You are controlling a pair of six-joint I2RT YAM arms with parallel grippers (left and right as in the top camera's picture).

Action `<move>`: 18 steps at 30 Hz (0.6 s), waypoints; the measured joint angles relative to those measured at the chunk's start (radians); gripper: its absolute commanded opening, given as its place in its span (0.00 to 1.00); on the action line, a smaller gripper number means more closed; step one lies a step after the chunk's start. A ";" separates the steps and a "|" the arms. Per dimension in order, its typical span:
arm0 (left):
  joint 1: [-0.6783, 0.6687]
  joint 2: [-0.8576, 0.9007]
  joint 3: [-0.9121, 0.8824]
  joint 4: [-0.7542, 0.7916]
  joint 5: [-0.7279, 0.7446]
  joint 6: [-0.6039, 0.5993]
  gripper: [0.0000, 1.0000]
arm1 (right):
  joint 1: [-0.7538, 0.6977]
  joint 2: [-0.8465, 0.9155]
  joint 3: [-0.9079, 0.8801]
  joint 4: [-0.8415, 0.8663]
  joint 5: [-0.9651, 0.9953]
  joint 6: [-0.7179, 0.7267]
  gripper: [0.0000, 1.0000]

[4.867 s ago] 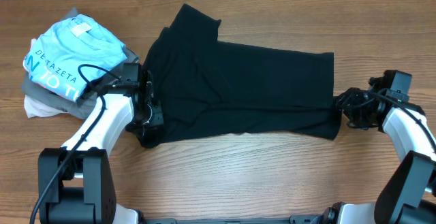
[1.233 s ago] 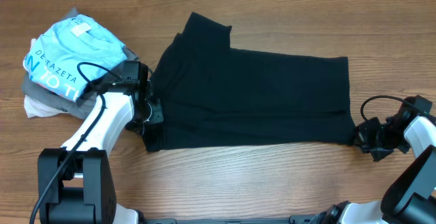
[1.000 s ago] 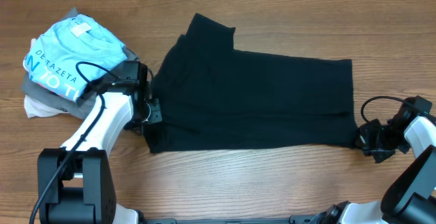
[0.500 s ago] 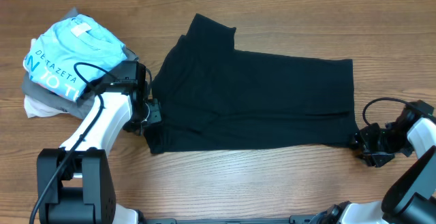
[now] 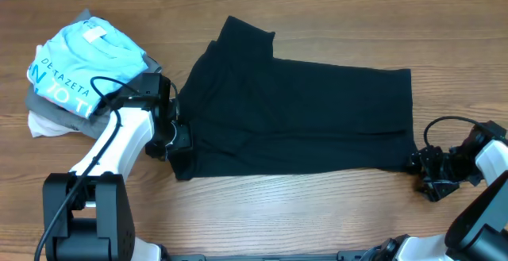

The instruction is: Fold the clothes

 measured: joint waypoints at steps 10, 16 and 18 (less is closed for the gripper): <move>0.070 -0.002 0.013 -0.027 0.066 0.057 0.52 | 0.000 0.000 -0.012 0.002 0.000 0.001 0.77; 0.082 -0.014 0.020 -0.019 0.161 0.136 0.56 | 0.000 0.000 -0.012 0.010 -0.003 0.000 0.77; 0.082 -0.015 0.020 -0.013 0.221 0.188 0.57 | 0.000 0.000 -0.012 0.011 -0.003 0.001 0.77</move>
